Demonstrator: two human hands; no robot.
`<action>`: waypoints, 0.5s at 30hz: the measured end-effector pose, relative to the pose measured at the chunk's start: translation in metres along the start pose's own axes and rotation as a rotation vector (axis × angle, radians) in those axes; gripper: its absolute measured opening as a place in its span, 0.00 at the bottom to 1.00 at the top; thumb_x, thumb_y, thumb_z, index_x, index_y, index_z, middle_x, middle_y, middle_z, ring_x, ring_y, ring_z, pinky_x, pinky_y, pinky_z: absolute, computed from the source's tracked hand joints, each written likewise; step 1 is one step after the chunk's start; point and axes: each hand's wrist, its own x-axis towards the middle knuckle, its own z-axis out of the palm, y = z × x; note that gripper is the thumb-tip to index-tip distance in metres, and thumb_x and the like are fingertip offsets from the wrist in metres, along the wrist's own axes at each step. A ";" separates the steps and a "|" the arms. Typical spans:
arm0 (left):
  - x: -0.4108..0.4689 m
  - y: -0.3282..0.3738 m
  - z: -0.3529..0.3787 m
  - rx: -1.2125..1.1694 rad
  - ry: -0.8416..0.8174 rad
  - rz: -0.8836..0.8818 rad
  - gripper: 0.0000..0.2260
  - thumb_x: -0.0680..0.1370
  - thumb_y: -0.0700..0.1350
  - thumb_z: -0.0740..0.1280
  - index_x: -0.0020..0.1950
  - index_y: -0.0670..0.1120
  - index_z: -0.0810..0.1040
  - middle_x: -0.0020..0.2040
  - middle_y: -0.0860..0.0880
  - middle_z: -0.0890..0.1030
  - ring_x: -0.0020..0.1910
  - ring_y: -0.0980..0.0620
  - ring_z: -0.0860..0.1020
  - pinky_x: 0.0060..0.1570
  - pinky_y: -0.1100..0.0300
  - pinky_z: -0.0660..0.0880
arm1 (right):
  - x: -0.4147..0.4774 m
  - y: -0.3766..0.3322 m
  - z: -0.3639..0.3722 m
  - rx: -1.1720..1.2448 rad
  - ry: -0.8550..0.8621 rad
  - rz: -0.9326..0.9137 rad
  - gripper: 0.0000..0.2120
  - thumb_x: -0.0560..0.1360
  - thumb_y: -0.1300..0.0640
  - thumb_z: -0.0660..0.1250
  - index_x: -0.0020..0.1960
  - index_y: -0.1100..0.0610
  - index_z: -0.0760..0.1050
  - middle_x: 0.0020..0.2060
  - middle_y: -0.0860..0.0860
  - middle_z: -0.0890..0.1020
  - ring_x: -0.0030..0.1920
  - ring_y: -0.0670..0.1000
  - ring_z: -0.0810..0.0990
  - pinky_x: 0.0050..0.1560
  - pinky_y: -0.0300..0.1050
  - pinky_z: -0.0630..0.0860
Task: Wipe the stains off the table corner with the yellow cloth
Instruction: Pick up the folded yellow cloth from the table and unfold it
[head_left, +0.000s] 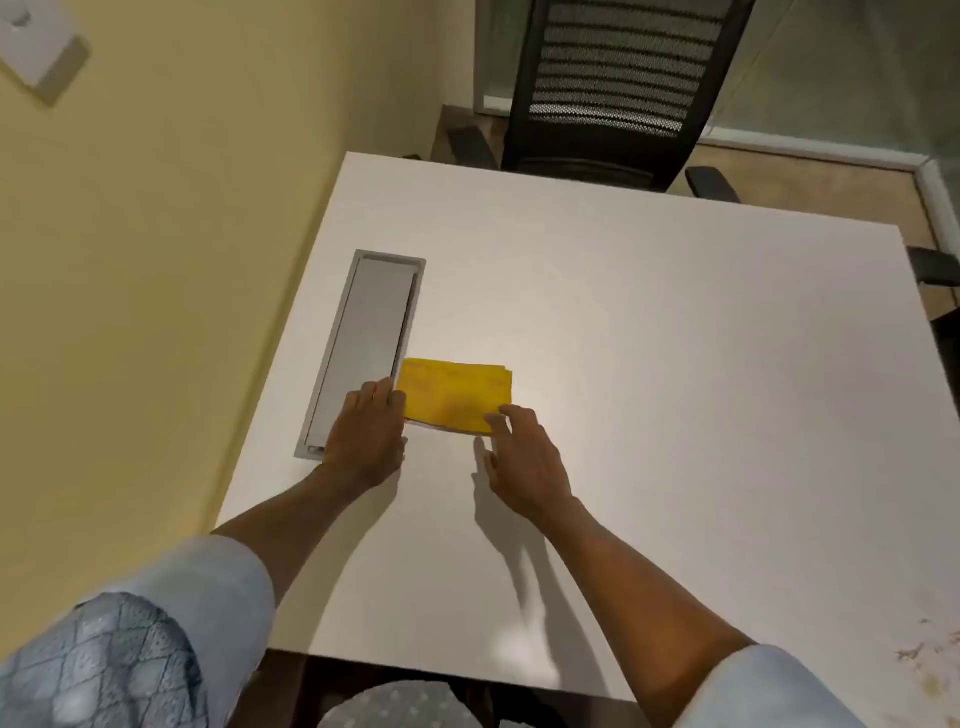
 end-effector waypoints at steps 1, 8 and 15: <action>0.009 -0.005 0.004 0.035 -0.017 0.010 0.21 0.84 0.49 0.70 0.75 0.42 0.74 0.76 0.40 0.75 0.74 0.39 0.74 0.73 0.46 0.71 | 0.007 -0.002 0.004 0.014 -0.031 0.009 0.20 0.82 0.56 0.67 0.72 0.60 0.75 0.72 0.60 0.76 0.70 0.64 0.76 0.62 0.60 0.81; 0.042 -0.020 0.012 0.062 -0.052 0.123 0.27 0.78 0.39 0.76 0.76 0.43 0.72 0.75 0.39 0.73 0.71 0.38 0.74 0.68 0.47 0.74 | 0.041 -0.011 0.021 -0.012 -0.163 0.070 0.20 0.78 0.54 0.72 0.68 0.57 0.74 0.67 0.57 0.75 0.66 0.62 0.74 0.57 0.56 0.78; 0.058 -0.029 0.026 -0.039 -0.001 0.157 0.12 0.87 0.39 0.68 0.70 0.40 0.80 0.74 0.37 0.77 0.69 0.37 0.77 0.62 0.45 0.78 | 0.062 -0.011 0.035 -0.187 -0.156 0.093 0.15 0.83 0.50 0.64 0.66 0.56 0.74 0.66 0.58 0.75 0.65 0.62 0.73 0.59 0.56 0.74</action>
